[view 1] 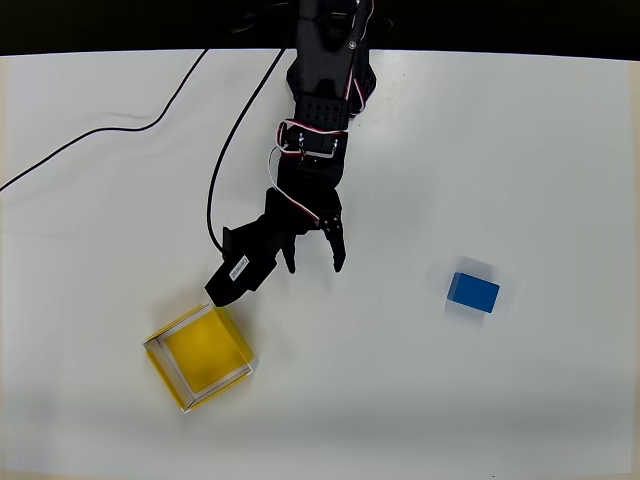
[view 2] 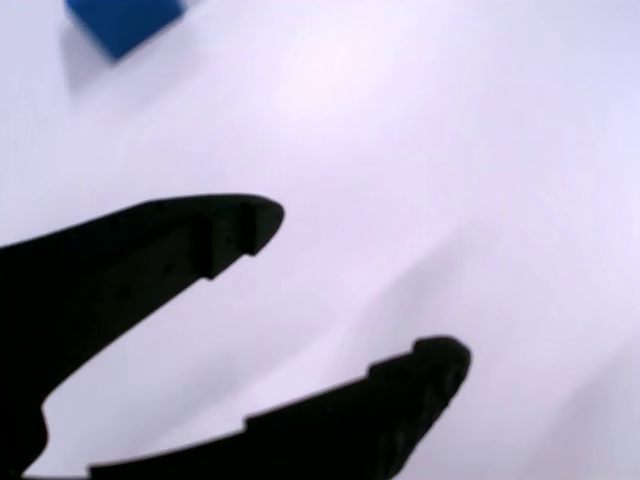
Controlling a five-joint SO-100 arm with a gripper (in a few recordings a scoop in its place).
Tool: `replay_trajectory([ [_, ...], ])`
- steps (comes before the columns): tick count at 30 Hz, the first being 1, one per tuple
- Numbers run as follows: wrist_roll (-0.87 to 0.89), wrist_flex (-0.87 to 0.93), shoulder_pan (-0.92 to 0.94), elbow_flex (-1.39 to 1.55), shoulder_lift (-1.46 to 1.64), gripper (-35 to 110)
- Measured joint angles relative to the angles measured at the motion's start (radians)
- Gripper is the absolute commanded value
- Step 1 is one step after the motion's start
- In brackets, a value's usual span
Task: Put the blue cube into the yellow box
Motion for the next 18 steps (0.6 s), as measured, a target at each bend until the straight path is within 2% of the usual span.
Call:
replay_trajectory([
  [2,0.009,-0.040,-0.012,-0.072,-0.081,41],
  [8,0.071,-0.003,-0.057,-0.344,-0.322,51],
  [11,0.078,0.129,-0.091,-0.514,-0.428,54],
  [18,0.044,0.591,-0.210,-0.948,-0.637,57],
])
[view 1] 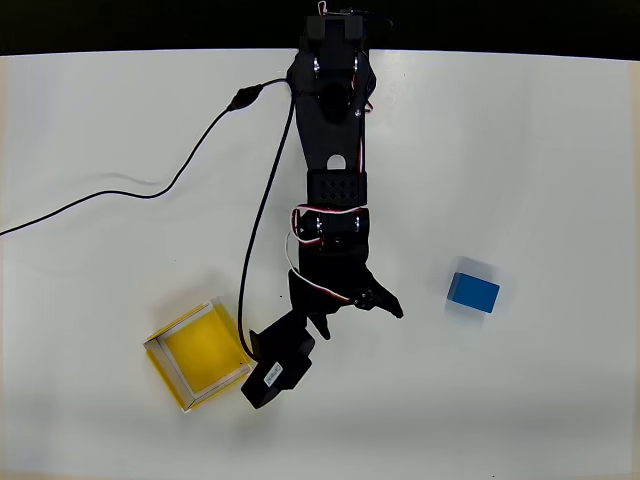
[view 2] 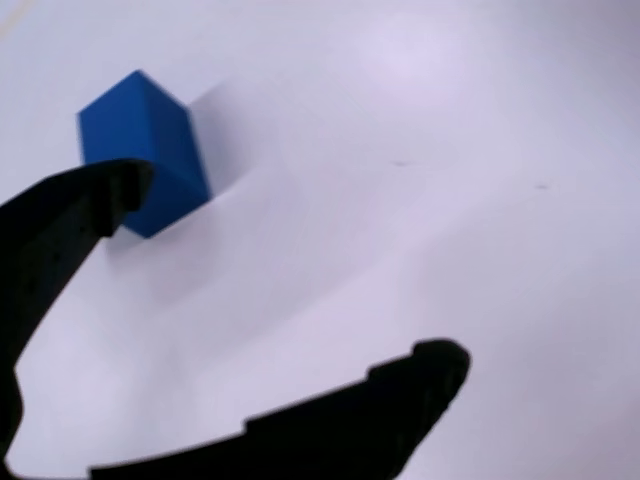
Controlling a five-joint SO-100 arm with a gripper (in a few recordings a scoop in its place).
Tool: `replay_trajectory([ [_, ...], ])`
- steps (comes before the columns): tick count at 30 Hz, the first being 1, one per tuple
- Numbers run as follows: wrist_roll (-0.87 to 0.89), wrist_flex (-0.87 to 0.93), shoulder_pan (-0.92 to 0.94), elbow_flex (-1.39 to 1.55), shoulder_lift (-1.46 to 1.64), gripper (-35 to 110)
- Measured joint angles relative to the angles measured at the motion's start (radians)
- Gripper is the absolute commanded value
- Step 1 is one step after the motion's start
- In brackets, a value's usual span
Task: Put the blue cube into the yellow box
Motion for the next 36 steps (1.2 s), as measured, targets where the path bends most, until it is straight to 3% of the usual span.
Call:
replay_trajectory([
  [4,-0.071,0.170,-0.083,-0.186,-0.101,57],
  [15,-0.178,0.311,-0.247,-0.535,-0.391,58],
  [36,0.032,0.486,-0.499,-0.871,-0.736,55],
])
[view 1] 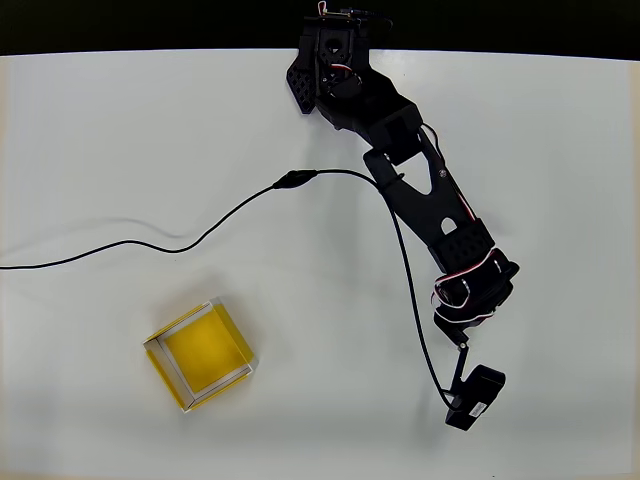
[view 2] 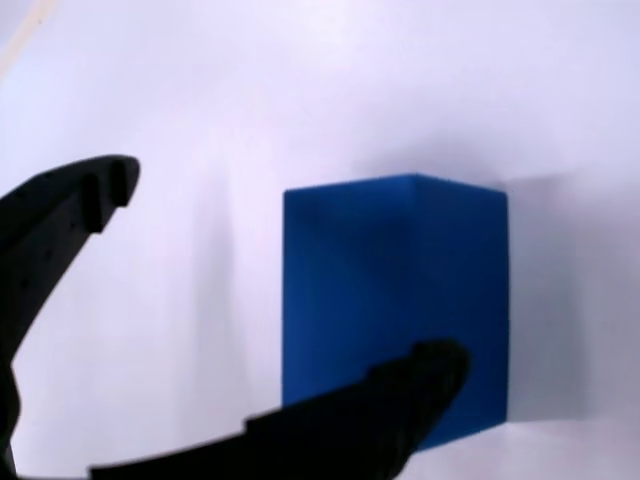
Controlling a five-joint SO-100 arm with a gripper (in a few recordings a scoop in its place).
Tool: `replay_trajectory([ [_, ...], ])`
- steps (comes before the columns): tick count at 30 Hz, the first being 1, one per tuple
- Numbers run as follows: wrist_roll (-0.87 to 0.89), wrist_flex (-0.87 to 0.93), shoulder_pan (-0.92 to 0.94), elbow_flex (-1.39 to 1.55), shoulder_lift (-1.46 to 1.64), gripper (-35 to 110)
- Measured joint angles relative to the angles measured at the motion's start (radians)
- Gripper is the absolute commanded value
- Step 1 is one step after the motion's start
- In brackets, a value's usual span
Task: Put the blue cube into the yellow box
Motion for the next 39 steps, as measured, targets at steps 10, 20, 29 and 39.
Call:
replay_trajectory([
  [10,0.017,0.000,0.002,0.000,-0.075,51],
  [20,0.031,-0.044,0.012,-0.003,-0.123,42],
  [29,0.052,-0.101,0.011,0.008,-0.133,30],
  [39,0.080,-0.110,0.000,0.052,-0.129,18],
])
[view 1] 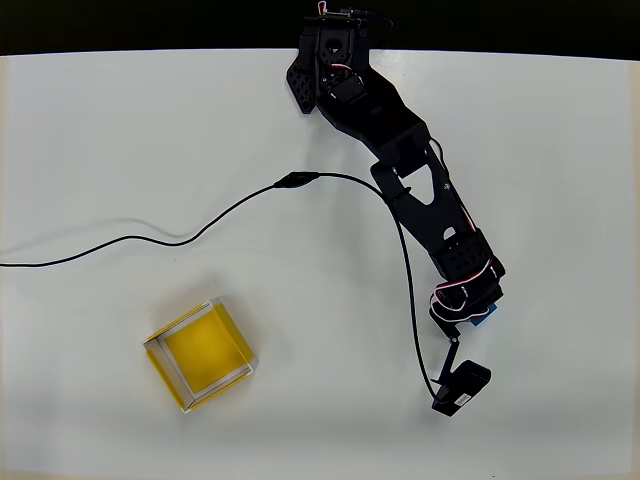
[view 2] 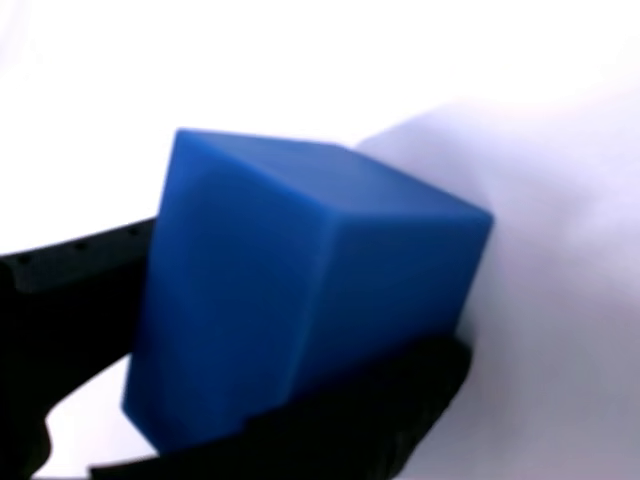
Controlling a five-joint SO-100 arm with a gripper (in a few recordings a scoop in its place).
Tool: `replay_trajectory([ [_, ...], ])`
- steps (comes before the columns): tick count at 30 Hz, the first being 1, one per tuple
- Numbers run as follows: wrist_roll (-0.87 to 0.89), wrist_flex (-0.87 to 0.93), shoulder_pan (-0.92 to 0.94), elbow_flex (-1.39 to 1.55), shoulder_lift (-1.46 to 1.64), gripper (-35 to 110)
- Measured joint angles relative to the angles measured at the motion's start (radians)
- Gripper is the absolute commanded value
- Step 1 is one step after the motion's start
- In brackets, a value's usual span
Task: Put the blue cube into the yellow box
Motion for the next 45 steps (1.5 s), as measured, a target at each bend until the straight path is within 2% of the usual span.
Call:
replay_trajectory([
  [6,-0.051,-0.029,0.038,0.035,0.020,16],
  [13,-0.166,-0.106,0.170,0.155,0.123,15],
  [23,-0.319,-0.350,0.436,0.428,0.525,13],
  [30,-0.325,-0.508,0.695,0.506,0.733,13],
  [34,-0.322,-0.594,0.839,0.508,0.747,13],
  [39,-0.295,-0.615,1.025,0.474,0.710,13],
  [45,-0.270,-0.617,1.123,0.348,0.537,13],
])
